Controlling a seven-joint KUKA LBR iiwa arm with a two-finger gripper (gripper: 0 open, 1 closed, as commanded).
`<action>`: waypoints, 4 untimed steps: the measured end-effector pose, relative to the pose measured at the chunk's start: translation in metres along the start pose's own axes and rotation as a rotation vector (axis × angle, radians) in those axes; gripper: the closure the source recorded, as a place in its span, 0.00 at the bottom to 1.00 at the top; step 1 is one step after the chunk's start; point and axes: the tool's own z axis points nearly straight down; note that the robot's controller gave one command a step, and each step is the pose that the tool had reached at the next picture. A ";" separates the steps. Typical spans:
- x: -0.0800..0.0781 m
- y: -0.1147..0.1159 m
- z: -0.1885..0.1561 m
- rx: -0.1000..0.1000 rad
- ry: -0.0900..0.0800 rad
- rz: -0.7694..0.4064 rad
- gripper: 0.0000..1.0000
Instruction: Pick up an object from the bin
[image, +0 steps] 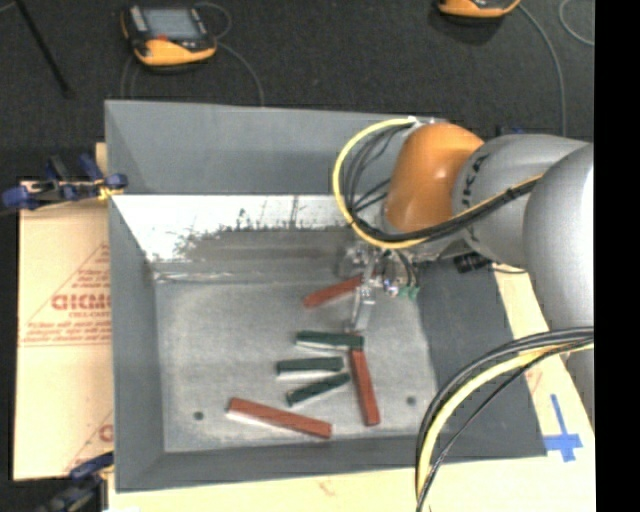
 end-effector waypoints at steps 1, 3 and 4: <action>0.000 0.002 -0.001 0.004 -0.001 -0.019 0.00; -0.001 0.000 -0.001 0.003 -0.006 -0.003 1.00; -0.001 0.000 -0.001 0.003 -0.006 -0.003 1.00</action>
Offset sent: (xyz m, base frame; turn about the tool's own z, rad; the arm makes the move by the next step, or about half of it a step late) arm 0.0000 0.0000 0.0000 0.0000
